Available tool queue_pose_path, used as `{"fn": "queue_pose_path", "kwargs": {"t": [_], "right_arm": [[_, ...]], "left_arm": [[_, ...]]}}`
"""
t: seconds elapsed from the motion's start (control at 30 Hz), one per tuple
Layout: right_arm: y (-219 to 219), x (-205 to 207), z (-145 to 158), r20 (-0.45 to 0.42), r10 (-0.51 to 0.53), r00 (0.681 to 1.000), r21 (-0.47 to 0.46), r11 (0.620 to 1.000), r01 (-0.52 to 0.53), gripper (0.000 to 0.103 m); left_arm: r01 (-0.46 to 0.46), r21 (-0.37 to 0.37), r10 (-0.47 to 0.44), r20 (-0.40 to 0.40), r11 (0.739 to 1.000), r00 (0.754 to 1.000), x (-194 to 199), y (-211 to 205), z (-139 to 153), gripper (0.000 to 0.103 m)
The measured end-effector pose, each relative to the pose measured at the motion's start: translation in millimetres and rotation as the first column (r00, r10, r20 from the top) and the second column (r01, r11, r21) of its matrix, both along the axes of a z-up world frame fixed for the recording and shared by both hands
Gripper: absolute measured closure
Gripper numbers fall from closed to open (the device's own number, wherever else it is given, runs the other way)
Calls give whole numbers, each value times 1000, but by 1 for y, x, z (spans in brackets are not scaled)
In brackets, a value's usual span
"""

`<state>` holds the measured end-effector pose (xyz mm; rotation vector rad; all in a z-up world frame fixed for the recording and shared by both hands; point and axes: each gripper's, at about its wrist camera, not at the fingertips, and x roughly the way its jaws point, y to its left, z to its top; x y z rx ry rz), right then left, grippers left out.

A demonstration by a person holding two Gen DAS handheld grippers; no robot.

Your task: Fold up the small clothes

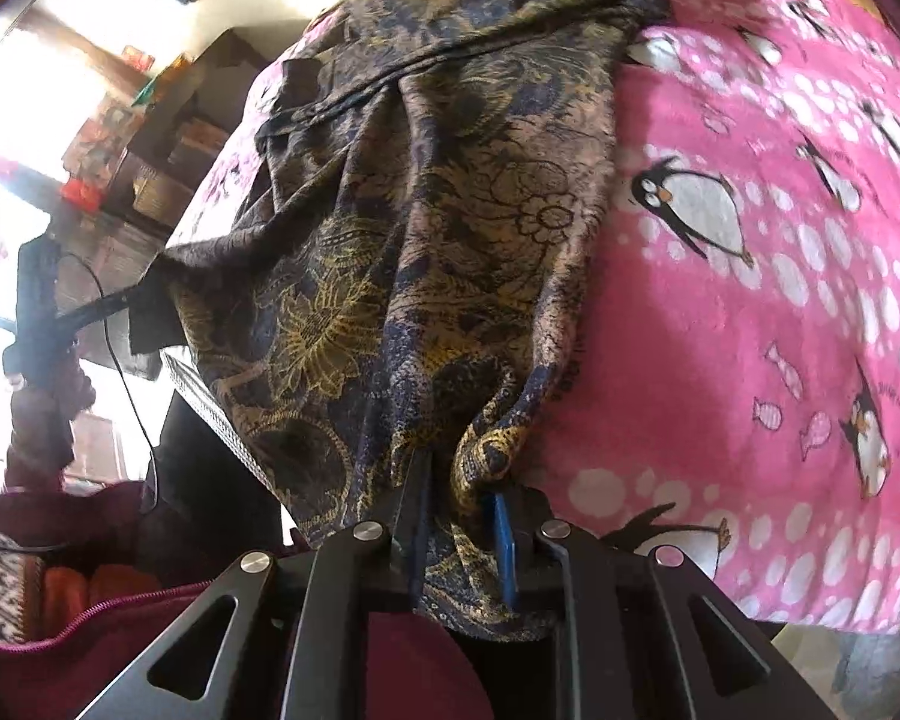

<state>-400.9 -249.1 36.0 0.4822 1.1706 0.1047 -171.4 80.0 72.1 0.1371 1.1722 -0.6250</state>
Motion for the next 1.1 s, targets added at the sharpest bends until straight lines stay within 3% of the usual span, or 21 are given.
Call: {"fn": "queue_pose_path", "kwargs": {"t": [0.03, 0.2, 0.33, 0.53, 0.73, 0.83, 1.0, 1.1], "right_arm": [[1, 1, 4, 16, -10, 1000, -13, 1000, 10, 98], [-4, 2, 41, 146, -68, 987, -1, 998, 69, 98], [-29, 11, 85, 292, -158, 943, 84, 987, 139, 98], [-67, 45, 121, 408, -256, 877, 143, 966, 215, 98], [-114, 109, 119, 385, -342, 857, 222, 936, 273, 98], [-138, 144, 114, 361, -382, 851, 251, 918, 306, 98], [-173, 198, 103, 338, -437, 834, 223, 897, 380, 98], [-193, 229, 82, 271, -453, 849, 224, 888, 402, 98]], "left_arm": [[1, -5, -1, -3, 1000, 1000, 0, 0, 0, 97], [22, -106, -23, -9, 994, 1000, 3, 6, 21, 97], [14, -199, -11, 17, 980, 1000, 14, 10, 49, 97], [-9, -288, 24, 47, 958, 999, 50, -5, 78, 97], [-45, -329, 65, 49, 943, 997, 109, -36, 90, 97], [-66, -307, 91, 68, 949, 994, 142, -57, 90, 97], [-76, -247, 103, 97, 966, 990, 195, -98, 76, 97], [-89, -236, 111, 79, 968, 991, 228, -117, 57, 97]]}}
